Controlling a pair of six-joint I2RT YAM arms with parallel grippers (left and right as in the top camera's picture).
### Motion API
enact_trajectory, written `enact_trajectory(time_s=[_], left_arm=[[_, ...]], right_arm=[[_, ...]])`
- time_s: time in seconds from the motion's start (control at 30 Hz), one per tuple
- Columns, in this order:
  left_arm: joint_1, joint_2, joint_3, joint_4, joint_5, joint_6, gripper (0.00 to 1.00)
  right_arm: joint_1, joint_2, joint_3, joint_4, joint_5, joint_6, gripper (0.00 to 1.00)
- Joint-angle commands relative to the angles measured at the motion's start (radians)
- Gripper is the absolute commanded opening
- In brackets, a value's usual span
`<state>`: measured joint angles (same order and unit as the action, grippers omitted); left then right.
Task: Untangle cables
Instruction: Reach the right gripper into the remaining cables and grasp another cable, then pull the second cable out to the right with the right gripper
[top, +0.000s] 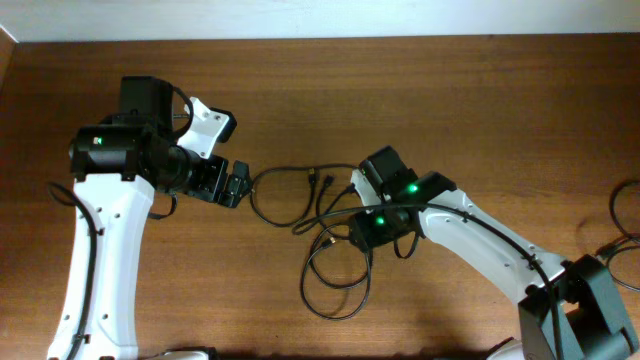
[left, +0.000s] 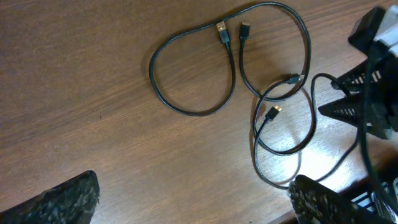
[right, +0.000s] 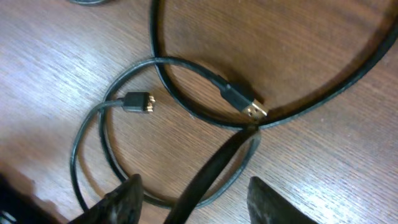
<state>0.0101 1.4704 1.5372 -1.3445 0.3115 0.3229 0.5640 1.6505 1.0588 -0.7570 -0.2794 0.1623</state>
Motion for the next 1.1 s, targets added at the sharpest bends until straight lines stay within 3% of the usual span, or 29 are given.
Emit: enact_trajectory(time_s=[0.0, 0.13, 0.17, 0.7, 0.87, 1.07], left_arm=[[0.006, 0.005, -0.003, 0.0, 0.014, 0.015, 0.99], [0.006, 0.005, -0.003, 0.0, 0.014, 0.015, 0.99], [0.006, 0.005, -0.003, 0.0, 0.014, 0.015, 0.99], [0.006, 0.005, -0.003, 0.0, 0.014, 0.015, 0.99], [0.006, 0.005, -0.003, 0.0, 0.014, 0.015, 0.99], [0.006, 0.005, -0.003, 0.0, 0.014, 0.015, 0.99]], right_arm=[[0.007, -0.004, -0.034, 0.014, -0.006, 0.014, 0.38], [0.007, -0.004, -0.034, 0.035, -0.005, 0.042, 0.06], [0.007, -0.004, -0.034, 0.042, -0.005, 0.047, 0.04], [0.005, -0.004, -0.034, 0.193, -0.121, 0.091, 0.04], [0.005, -0.016, 0.042, 0.079, -0.069, 0.09, 0.04], [0.005, -0.033, 0.257, -0.14, 0.083, 0.078, 0.04]])
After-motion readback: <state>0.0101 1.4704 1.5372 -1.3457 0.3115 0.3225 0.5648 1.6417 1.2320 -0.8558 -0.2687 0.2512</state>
